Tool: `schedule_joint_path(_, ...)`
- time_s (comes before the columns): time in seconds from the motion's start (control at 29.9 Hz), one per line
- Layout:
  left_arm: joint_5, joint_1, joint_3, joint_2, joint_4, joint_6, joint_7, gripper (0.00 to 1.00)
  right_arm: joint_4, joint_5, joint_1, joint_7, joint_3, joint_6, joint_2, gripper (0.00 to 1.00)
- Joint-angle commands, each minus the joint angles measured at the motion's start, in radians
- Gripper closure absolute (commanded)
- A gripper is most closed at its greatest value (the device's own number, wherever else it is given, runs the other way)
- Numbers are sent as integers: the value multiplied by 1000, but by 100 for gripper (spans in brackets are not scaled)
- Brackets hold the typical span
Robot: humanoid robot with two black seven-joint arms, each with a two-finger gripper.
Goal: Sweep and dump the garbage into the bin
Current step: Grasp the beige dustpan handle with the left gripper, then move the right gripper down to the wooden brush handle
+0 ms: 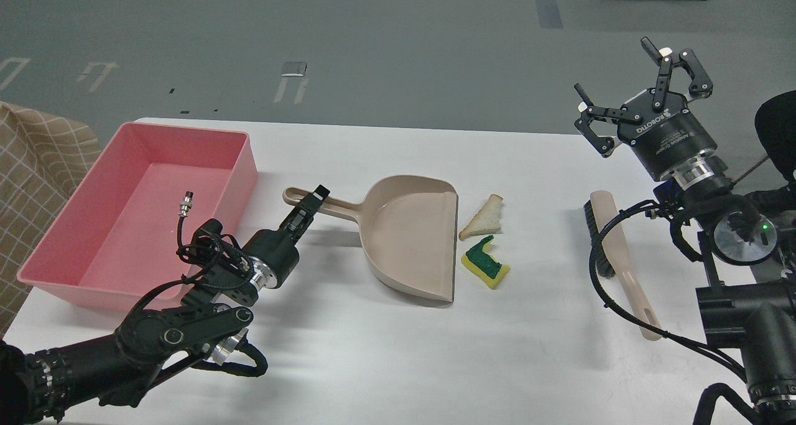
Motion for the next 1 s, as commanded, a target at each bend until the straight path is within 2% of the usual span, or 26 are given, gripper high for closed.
schedule_joint_path(0.0, 1, -9, 0, -1, 0, 0, -1, 100, 1, 0, 1, 0, 0, 0, -4, 0)
schedule_joint_path(0.57, 30, -24, 1, 21, -5, 0, -2, 100, 10, -9, 1, -8, -31, 0, -30, 0)
schedule_joint_path(0.77, 30, -27, 1, 30, -5, 0, -1, 100, 9, -18, 9, -9, -80, 0, -99, 0)
schedule_joint_path(0.97, 38, -32, 1, 31, -3, 0, -1, 100, 12, -51, 53, -9, -283, 0, -258, 0)
